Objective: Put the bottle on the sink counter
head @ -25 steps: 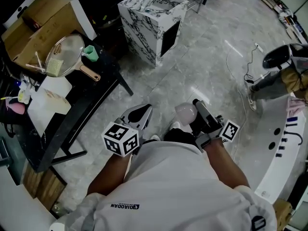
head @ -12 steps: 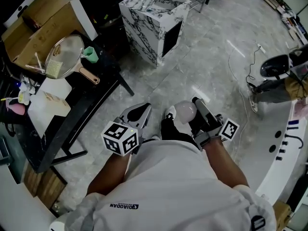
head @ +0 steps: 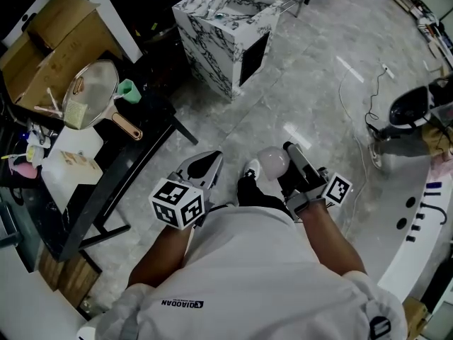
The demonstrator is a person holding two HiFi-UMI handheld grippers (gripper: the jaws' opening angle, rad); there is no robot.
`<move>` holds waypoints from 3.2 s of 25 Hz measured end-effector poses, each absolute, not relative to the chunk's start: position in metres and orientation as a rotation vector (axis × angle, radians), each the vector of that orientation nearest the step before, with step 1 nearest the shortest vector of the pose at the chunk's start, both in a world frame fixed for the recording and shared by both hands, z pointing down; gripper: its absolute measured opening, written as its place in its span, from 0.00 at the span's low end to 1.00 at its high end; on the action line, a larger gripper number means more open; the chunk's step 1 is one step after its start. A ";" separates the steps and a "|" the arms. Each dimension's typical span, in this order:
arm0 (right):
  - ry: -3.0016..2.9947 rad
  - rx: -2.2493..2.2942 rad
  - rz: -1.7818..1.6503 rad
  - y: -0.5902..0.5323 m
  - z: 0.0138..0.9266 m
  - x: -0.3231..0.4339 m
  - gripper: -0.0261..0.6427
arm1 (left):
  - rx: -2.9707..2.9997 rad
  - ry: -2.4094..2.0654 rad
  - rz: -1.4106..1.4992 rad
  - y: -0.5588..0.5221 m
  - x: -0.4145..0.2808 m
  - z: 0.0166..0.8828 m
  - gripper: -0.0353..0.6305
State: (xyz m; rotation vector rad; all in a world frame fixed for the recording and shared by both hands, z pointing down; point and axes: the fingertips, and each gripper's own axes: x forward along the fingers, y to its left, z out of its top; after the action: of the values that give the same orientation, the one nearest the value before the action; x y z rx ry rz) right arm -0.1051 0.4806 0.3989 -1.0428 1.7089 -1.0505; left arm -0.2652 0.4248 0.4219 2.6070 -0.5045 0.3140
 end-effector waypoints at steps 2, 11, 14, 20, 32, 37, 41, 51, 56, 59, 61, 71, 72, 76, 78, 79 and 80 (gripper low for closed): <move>1.711 -1.049 -1.050 0.471 0.398 -0.098 0.28 | 2.609 -0.502 0.318 0.416 -0.258 0.421 0.07; 1.717 -1.047 -1.058 0.421 0.396 -0.065 0.28 | 2.615 -0.503 0.324 0.370 -0.224 0.416 0.07; 1.718 -1.048 -1.063 0.405 0.396 -0.053 0.28 | 2.612 -0.504 0.322 0.356 -0.213 0.415 0.07; 1.726 -1.027 -1.055 0.377 0.393 -0.033 0.28 | 2.613 -0.527 0.324 0.328 -0.194 0.414 0.07; 1.693 -1.002 -1.024 0.331 0.391 0.035 0.28 | 2.625 -0.548 0.349 0.280 -0.133 0.406 0.07; 1.694 -1.003 -1.042 0.317 0.395 0.060 0.28 | 2.628 -0.548 0.355 0.265 -0.104 0.403 0.07; 1.677 -0.996 -1.041 0.304 0.401 0.078 0.28 | 2.625 -0.565 0.373 0.253 -0.091 0.405 0.07; 1.683 -1.003 -1.019 0.287 0.402 0.114 0.28 | 2.648 -0.551 0.383 0.235 -0.056 0.404 0.07; 1.691 -1.011 -1.010 0.285 0.398 0.127 0.28 | 2.651 -0.547 0.380 0.229 -0.042 0.403 0.07; 1.693 -1.012 -1.008 0.283 0.397 0.132 0.28 | 2.654 -0.545 0.381 0.226 -0.037 0.401 0.07; 1.690 -1.010 -1.008 0.283 0.397 0.134 0.28 | 2.654 -0.549 0.382 0.224 -0.036 0.401 0.07; 1.682 -1.020 -1.027 0.276 0.404 0.137 0.28 | 2.620 -0.568 0.377 0.213 -0.037 0.410 0.07; 1.684 -1.019 -1.028 0.275 0.404 0.136 0.28 | 2.619 -0.564 0.373 0.212 -0.036 0.410 0.07; 1.684 -1.024 -1.025 0.272 0.405 0.137 0.28 | 2.623 -0.545 0.359 0.207 -0.029 0.413 0.07; 1.680 -1.028 -1.022 0.270 0.406 0.139 0.28 | 2.623 -0.539 0.358 0.203 -0.025 0.415 0.07; 1.678 -1.031 -1.021 0.269 0.406 0.140 0.28 | 2.622 -0.536 0.357 0.201 -0.023 0.416 0.08; 1.676 -1.033 -1.022 0.267 0.406 0.142 0.28 | 2.621 -0.533 0.356 0.199 -0.020 0.416 0.07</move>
State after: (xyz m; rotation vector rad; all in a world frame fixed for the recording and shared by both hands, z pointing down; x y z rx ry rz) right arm 0.1416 0.2673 0.4061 -1.0333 1.6765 -1.0220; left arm -0.0202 0.1991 0.4157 2.6212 -0.5333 0.3559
